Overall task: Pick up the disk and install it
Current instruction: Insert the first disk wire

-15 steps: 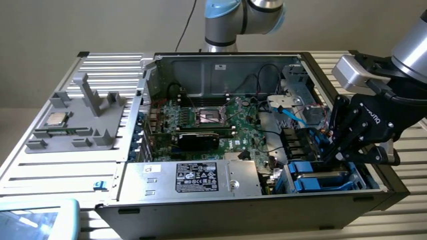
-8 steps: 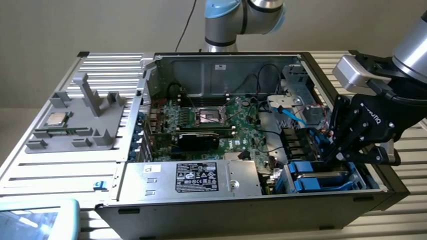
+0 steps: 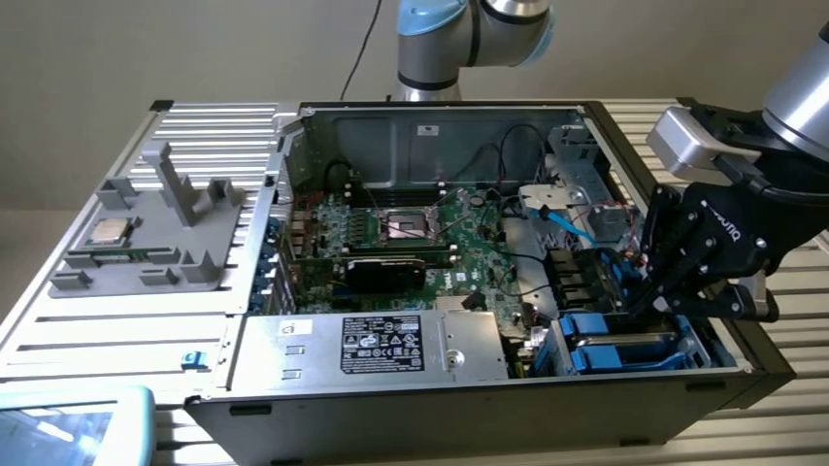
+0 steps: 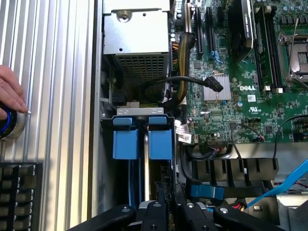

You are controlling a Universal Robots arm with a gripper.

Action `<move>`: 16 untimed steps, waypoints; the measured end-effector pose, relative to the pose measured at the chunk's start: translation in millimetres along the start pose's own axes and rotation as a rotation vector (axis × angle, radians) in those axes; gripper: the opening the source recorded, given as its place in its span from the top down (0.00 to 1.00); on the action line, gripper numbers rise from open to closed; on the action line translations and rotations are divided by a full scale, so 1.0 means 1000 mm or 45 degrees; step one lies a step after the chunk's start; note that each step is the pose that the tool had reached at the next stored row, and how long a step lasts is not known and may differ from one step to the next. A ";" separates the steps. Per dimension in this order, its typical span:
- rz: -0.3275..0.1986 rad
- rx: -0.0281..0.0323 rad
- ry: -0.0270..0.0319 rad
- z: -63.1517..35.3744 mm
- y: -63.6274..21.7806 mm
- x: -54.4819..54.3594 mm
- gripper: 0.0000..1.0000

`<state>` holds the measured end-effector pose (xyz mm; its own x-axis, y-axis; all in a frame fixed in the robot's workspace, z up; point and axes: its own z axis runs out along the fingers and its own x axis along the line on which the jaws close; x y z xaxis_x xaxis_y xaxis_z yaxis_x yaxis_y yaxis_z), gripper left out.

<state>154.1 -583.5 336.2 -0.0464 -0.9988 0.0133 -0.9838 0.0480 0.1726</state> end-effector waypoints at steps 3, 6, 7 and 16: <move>0.001 0.0019 -0.0005 0.0007 0.0003 0.000 0.84; 0.002 0.0023 -0.0007 0.0008 0.0002 0.000 0.84; 0.002 0.0023 -0.0009 0.0009 0.0000 0.000 0.84; 0.007 0.0024 -0.0017 0.0024 -0.0005 0.000 0.84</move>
<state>154.1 -583.8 333.8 -0.0524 -0.9985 0.0130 -0.9838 0.0539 0.1707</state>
